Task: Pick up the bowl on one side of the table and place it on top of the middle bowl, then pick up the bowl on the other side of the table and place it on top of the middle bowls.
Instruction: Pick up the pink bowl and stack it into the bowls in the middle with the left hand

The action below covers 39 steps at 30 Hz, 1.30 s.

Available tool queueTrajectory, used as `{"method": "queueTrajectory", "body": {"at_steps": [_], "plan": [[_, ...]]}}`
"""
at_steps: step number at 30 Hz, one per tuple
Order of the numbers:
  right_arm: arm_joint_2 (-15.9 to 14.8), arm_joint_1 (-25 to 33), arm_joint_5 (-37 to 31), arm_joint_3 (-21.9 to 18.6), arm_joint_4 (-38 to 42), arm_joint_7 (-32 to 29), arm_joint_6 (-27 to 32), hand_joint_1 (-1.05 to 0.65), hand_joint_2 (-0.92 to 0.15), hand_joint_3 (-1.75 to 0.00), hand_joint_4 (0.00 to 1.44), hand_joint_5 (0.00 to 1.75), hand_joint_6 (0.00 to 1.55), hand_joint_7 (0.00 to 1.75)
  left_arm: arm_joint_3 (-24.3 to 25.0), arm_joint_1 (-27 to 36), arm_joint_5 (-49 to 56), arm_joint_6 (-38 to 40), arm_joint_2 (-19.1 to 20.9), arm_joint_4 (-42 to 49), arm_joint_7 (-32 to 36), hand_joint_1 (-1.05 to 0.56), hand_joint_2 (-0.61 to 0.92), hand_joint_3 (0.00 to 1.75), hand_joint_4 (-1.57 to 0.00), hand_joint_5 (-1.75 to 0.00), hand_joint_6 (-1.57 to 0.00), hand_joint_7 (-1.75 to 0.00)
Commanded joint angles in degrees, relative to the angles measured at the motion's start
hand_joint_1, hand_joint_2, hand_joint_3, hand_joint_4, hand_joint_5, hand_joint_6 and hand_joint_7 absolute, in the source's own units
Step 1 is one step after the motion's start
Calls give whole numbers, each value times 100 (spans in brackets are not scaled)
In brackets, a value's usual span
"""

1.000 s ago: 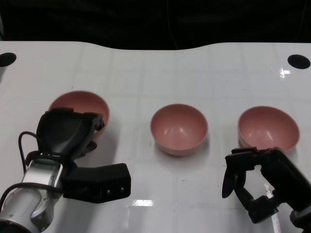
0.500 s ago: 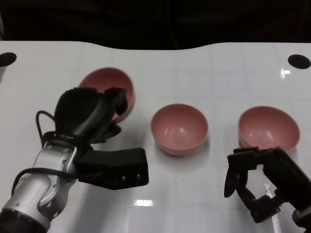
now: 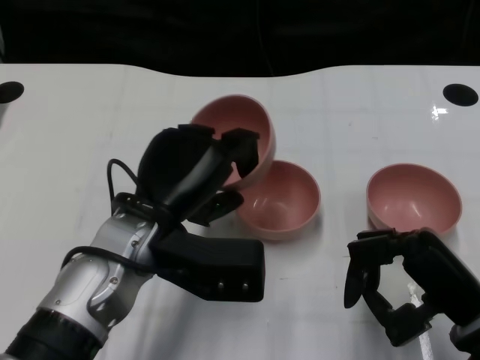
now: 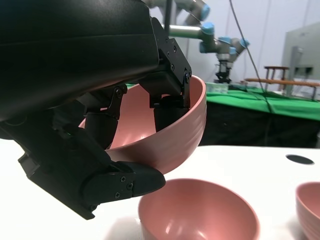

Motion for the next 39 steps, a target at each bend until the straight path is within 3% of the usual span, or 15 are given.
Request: {"method": "queueTrajectory", "body": {"at_steps": [1,13,15,16,18,20,21,23,26,31,35,39], "plan": [[-34,40,48,-17,-87,13,11,35,-1,-173,100,174,102,122,-64,-201,-90,-132,-42,175,-54,-21,48,112,-89,-175,-81,-153],[-23,51,72,7,-115,38,4,31,-2,-174,100,175,101,123,-441,-673,-117,-407,-309,1047,-276,-27,50,114,-86,-175,-76,-153],[-15,49,81,14,-122,45,17,31,-2,-174,100,175,101,123,-510,-736,-117,-304,-334,1100,-542,-27,53,108,-84,-175,-76,-147],[-10,47,84,16,-120,43,14,31,-2,-174,100,175,101,123,-525,-745,-148,-247,-345,1095,-689,-28,56,99,-80,-171,-76,-136],[-8,46,88,21,-125,46,17,30,-2,-174,100,175,100,123,-525,-742,-271,-234,-346,1089,-983,-28,64,82,-77,-155,-75,-122],[-10,49,83,30,-144,52,28,29,-2,-174,99,175,100,124,-546,-747,-317,-316,-302,1091,-1154,-30,81,48,-69,-116,-61,-85],[-12,50,78,32,-154,52,32,29,-2,-174,99,175,99,124,-559,-754,-328,-285,-285,1062,-1310,-31,86,37,-67,-109,-59,-71],[-11,50,78,35,-161,52,27,29,-1,-174,99,175,99,124,-595,-769,-281,-164,-247,968,-1585,-35,91,29,-49,-87,-49,-40],[-3,40,122,46,-134,69,11,29,-1,-175,98,174,99,125,-790,-834,130,152,-101,710,-1945,-50,92,32,-22,-54,-33,-14],[7,32,167,52,-107,89,31,29,-2,-173,97,172,99,126,-928,-784,567,445,43,306,-2033,-73,92,47,-2,-32,-20,-4],[19,19,170,46,-77,78,14,30,-3,-172,98,171,99,127,-910,-684,729,513,138,35,-1876,-83,92,60,0,-12,-12,-1],[26,22,181,31,-74,69,13,31,-3,-171,99,173,98,128,-765,-506,719,515,265,-296,-1684,-85,92,64,0,-9,-9,-1]]}}
